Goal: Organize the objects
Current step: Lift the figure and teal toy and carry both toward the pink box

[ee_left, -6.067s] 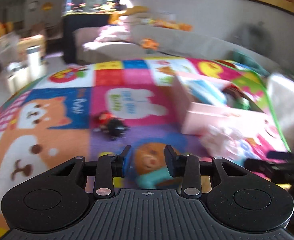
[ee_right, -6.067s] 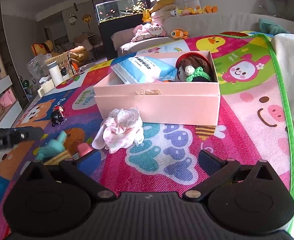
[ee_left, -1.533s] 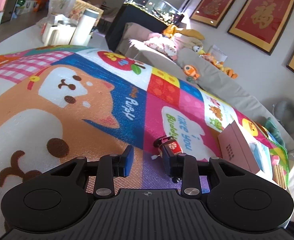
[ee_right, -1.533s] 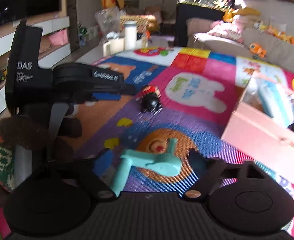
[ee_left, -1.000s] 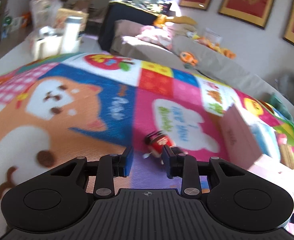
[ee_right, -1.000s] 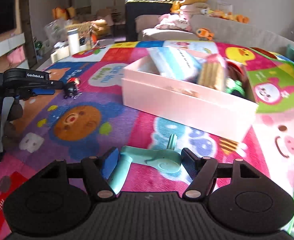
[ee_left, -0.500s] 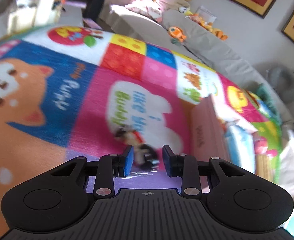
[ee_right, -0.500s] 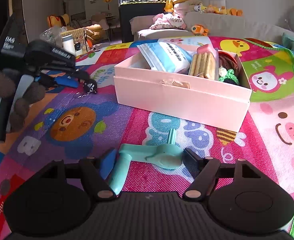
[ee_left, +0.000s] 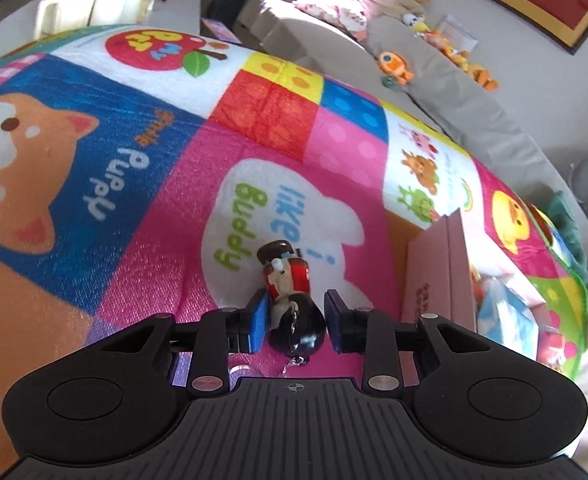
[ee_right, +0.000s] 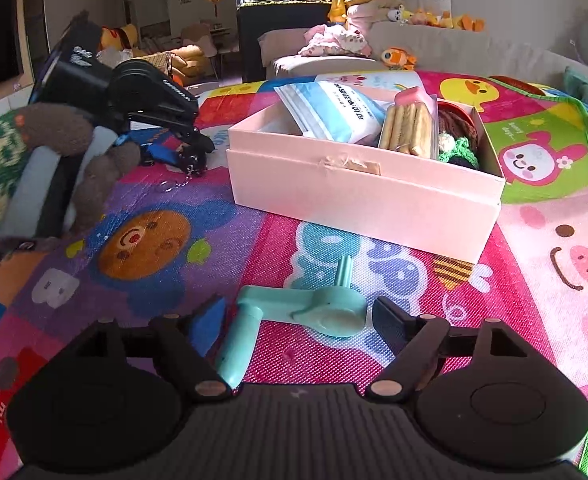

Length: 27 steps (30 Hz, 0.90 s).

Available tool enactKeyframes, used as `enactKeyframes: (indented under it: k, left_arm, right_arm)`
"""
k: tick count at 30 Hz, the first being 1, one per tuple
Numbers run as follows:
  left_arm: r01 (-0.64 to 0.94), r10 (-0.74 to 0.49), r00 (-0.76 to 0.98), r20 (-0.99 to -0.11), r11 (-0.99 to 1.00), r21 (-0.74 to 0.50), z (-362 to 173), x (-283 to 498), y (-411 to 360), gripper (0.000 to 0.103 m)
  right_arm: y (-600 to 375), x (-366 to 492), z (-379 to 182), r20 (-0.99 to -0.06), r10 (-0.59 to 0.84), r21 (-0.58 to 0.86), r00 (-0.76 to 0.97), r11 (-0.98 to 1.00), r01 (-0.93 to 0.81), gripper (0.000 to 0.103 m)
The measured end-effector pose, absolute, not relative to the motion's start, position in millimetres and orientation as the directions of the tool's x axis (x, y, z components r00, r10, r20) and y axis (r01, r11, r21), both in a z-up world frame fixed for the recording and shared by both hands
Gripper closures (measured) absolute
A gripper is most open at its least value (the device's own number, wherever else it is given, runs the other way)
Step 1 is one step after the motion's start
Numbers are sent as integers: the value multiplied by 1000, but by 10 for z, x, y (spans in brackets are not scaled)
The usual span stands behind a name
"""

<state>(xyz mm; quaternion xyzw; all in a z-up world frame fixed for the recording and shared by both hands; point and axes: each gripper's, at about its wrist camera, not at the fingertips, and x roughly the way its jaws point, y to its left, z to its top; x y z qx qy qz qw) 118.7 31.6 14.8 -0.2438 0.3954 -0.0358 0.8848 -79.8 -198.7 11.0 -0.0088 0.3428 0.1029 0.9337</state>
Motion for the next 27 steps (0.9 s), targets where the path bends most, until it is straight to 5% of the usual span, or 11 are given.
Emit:
enactKeyframes:
  k: [10,13,19,27]
  left_arm:
    - [143,-372,640,-673,918,-371,179,384,236,70]
    - [234,-406,610,-681,913,-334,205,35,221,70]
    - [389,-386,613,-690,907,-161,285,-513,178,70]
    - [435,-477,622,-621,870,-233,531,-608,209,70]
  right_arm:
    - [-2005,-805,116,-640,202,71,741,976,-205,22]
    - [-1997,-817,122,-635,211,68,743,974,-218,32]
    - [-1981,-915,191,-630,223,43,744,966,-254,33]
    - [-2379,-1198,830,-555,253,94,792,966,-242,34]
